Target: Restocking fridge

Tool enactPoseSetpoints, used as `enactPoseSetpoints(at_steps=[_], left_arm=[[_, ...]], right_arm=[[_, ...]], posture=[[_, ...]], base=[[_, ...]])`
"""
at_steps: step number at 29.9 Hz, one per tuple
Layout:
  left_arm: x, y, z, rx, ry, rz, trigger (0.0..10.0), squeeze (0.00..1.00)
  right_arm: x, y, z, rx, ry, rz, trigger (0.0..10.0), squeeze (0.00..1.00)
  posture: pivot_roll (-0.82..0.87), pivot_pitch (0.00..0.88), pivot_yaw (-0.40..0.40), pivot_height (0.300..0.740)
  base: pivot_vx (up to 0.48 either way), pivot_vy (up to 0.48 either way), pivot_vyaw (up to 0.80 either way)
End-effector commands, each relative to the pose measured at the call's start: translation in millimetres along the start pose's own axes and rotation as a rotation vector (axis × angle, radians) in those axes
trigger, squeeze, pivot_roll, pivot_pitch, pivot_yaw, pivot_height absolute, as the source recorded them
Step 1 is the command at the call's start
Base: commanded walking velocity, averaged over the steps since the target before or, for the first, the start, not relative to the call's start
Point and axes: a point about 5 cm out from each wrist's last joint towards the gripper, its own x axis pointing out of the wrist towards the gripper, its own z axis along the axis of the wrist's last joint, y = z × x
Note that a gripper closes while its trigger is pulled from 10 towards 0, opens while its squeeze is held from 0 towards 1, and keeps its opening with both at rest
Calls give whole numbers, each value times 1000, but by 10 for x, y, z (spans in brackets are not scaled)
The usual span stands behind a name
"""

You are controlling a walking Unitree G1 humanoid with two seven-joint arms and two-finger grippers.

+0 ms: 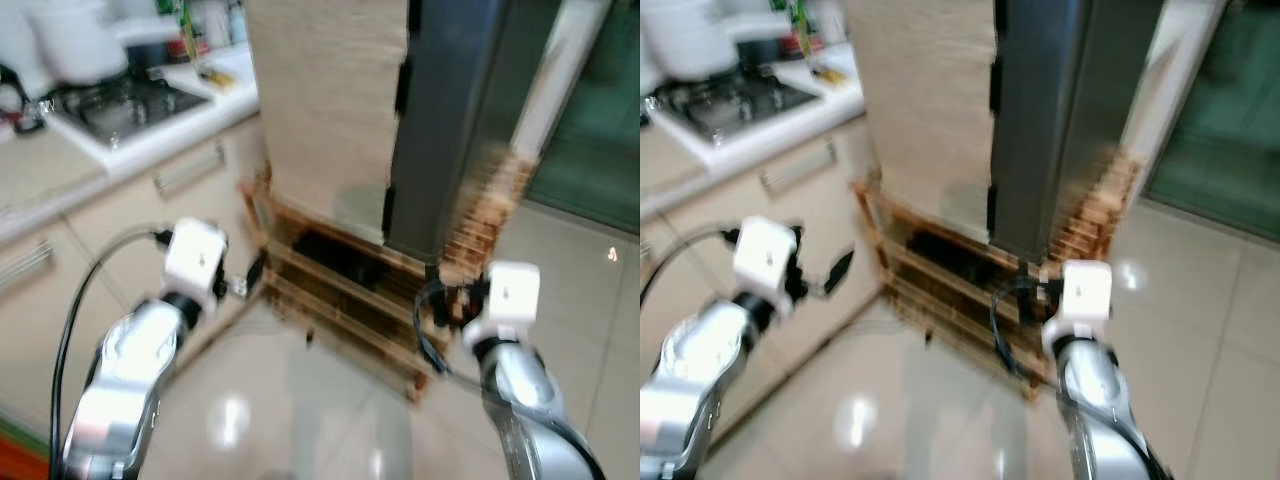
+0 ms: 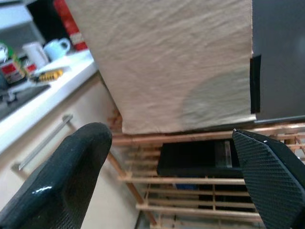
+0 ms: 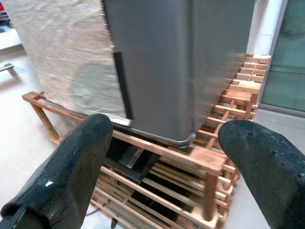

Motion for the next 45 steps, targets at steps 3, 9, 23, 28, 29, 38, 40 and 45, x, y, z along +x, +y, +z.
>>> enactPoseSetpoints(at_steps=[3,9,23,28,29,38,40,45], left_arm=[[3,71,3,6,6,42,10000,0],[29,57,36,17,-2,63,10000,0],[233,91,195,-11,-70,44,10000,0],[354,91,237,12,-83,19,10000,0],[363,92,239,11,-84,19,10000,0],[433,63,263,0,-103,11,10000,0],[385,39,196,-22,-91,40,10000,0],[346,-6,156,-40,-87,69,10000,0]], right_arm=[[31,74,93,4,-34,28,10000,0],[51,85,149,-1,-54,46,10000,0],[51,72,182,-13,-54,22,10000,0],[35,44,224,-13,-66,2,10000,0],[31,42,225,-13,-66,1,10000,0],[-2,16,254,-22,-67,-4,10000,0],[10,30,279,-35,-64,18,10000,0],[20,6,298,-44,-55,34,10000,0]], posture=[[123,0,77,740],[122,0,73,740],[94,0,80,740],[83,0,82,740],[83,0,82,740],[61,0,62,740],[56,0,31,740],[69,0,-30,740]], base=[[0,317,-533],[0,-149,0],[0,211,-246],[0,469,-800],[0,469,-800],[0,471,-800],[0,472,-800],[0,472,-800]])
